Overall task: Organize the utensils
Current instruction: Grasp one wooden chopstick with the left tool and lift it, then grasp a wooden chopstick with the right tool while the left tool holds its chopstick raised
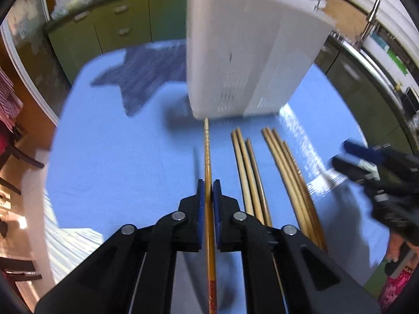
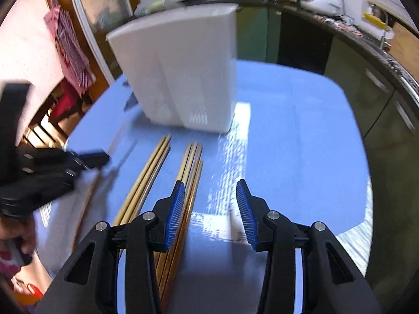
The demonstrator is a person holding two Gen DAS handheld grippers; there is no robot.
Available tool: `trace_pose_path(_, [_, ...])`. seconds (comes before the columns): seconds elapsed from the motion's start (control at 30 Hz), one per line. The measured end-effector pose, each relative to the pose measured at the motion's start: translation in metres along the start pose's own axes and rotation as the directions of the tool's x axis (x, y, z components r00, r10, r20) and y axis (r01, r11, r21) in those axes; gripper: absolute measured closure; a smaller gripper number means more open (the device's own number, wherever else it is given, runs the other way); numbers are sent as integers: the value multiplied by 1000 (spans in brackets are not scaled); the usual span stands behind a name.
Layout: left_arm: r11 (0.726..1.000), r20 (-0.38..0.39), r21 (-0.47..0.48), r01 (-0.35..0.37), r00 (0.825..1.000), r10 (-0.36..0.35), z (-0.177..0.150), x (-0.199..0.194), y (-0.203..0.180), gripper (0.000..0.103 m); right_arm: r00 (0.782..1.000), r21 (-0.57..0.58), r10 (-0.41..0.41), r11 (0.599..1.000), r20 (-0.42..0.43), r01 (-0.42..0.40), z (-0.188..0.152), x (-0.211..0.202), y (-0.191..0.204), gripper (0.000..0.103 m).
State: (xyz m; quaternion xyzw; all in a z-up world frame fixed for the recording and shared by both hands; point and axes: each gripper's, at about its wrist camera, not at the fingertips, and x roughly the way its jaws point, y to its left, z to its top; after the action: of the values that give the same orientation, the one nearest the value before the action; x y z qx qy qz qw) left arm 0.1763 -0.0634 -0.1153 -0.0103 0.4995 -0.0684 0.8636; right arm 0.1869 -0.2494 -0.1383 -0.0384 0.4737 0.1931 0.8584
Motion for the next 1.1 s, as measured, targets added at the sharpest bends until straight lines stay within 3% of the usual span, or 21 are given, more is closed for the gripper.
trace_pose_path(0.23, [1000,122,14,8,992,-10,-6,-44,0,97,998,7,-5,1000,-56,5,-6,32,5,68])
trace_pose_path(0.43, [1000,183,29,2,983,-7,-14,-69,-5,97,995,-1,-64,998,-79,65,-6,48,8,71])
trace_pose_path(0.6, [999,193,34,11,981,-17,-16,-74,-3,97,994,2,-74,997,-83,74,-8,51,6,80])
trace_pose_path(0.7, [999,196,30,16,980,-21,-18,-77,-2,97,994,-7,-66,998,-82,65,-9,51,10,80])
trace_pose_path(0.77, [999,198,30,18,980,-23,-19,-78,-1,97,993,-20,-79,997,-92,78,-8,54,12,87])
trace_pose_path(1.1, [999,196,29,21,980,-27,-20,-80,2,97,993,-17,-68,998,-101,67,-7,59,18,88])
